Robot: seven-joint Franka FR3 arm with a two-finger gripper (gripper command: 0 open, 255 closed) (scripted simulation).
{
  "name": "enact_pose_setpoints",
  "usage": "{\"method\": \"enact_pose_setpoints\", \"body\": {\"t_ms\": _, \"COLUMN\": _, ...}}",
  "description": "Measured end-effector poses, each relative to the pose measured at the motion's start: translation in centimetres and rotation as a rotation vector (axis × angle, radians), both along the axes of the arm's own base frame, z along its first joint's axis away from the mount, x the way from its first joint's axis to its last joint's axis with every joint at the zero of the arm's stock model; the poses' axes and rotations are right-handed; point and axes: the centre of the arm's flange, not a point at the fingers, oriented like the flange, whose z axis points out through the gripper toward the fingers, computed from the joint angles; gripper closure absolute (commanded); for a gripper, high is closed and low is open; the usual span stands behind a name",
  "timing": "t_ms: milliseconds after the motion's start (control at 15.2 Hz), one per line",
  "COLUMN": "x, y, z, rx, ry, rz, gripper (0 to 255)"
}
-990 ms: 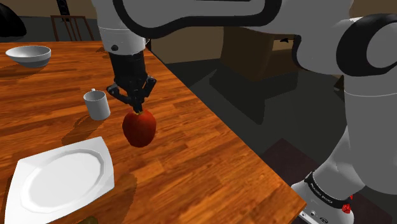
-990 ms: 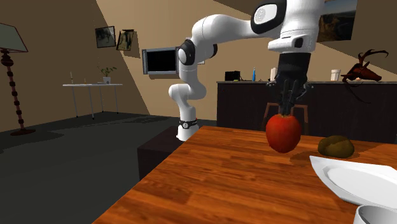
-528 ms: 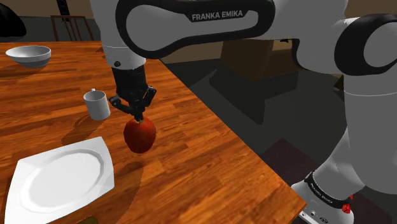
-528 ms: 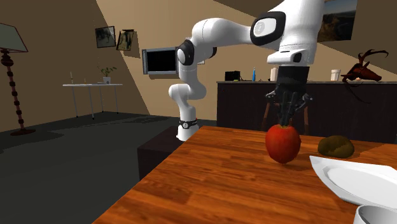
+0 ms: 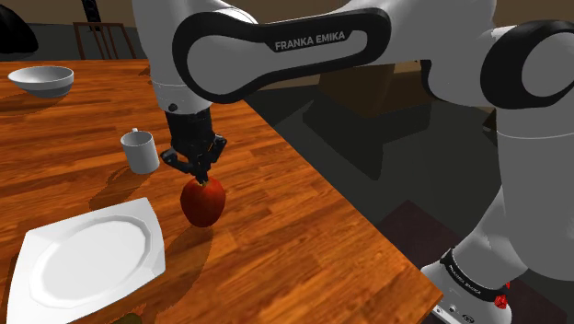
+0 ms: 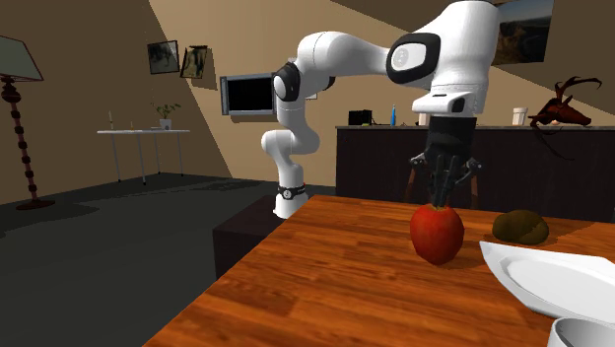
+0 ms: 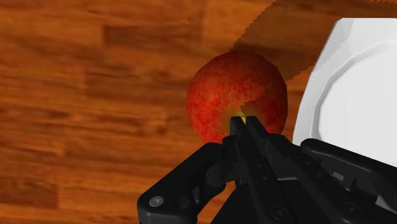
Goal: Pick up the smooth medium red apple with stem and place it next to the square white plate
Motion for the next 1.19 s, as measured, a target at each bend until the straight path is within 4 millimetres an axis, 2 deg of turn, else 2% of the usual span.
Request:
{"method": "enact_pose_setpoints", "body": {"t_ms": 132, "x": 0.0, "y": 0.0, "z": 0.0, "rx": 0.000, "ry": 0.000, "rz": 0.000, "gripper": 255}}
{"method": "enact_pose_setpoints", "body": {"t_ms": 198, "x": 0.0, "y": 0.0, "z": 0.0, "rx": 0.000, "ry": 0.000, "rz": 0.000, "gripper": 0}}
{"method": "enact_pose_setpoints", "body": {"t_ms": 594, "x": 0.0, "y": 0.0, "z": 0.0, "rx": 0.000, "ry": 0.000, "rz": 0.000, "gripper": 0}}
{"method": "enact_pose_setpoints", "body": {"t_ms": 924, "x": 0.3, "y": 0.1, "z": 4.2, "rx": 0.001, "ry": -0.001, "rz": 0.000, "gripper": 0}}
{"method": "enact_pose_setpoints", "body": {"t_ms": 1188, "x": 0.3, "y": 0.2, "z": 4.9, "rx": 0.000, "ry": -0.001, "rz": 0.000, "gripper": 0}}
